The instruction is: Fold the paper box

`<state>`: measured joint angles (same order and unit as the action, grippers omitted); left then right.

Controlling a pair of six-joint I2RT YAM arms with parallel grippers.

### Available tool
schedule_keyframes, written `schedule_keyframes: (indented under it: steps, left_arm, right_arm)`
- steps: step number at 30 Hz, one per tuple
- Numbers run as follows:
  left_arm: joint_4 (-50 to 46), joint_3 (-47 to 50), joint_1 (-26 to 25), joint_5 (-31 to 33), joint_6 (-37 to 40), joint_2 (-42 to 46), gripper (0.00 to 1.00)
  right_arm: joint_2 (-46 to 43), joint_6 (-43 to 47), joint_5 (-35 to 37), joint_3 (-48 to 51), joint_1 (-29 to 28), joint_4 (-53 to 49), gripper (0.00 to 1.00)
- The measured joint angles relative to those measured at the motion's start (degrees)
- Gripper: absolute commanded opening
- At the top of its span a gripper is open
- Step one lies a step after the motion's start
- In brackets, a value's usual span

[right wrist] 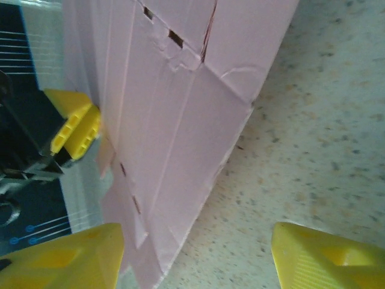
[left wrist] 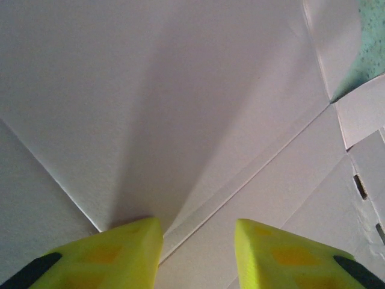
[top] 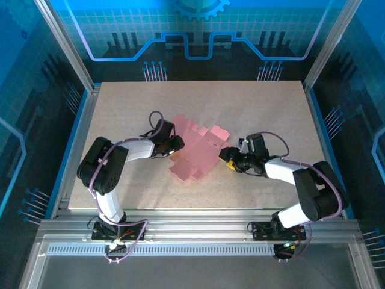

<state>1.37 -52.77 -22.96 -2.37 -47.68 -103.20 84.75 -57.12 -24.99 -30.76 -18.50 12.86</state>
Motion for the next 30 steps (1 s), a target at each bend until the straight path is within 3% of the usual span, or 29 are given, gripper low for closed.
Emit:
schedule_keyframes:
  steps: [9, 17, 25, 30]
  left_arm:
    - [5.9, 5.2, -1.9, 0.5, -9.3, 2.6, 0.40]
    - [6.2, 5.3, -4.3, 2.9, -8.7, 2.8, 0.41]
    - [2.0, 5.3, -6.8, 4.8, -5.3, 4.7, 0.48]
    - [0.9, 5.3, -7.7, 5.4, -2.8, 6.7, 0.63]
  right_arm:
    - [6.4, -4.8, 0.2, -1.5, -3.6, 8.2, 0.63]
    - [7.1, -2.6, 1.4, -4.5, -3.7, 5.6, 0.40]
    - [7.1, 4.6, 7.4, -11.2, -4.0, -9.0, 0.02]
    - [7.2, 7.3, 10.7, -14.2, -4.1, -16.2, 0.00]
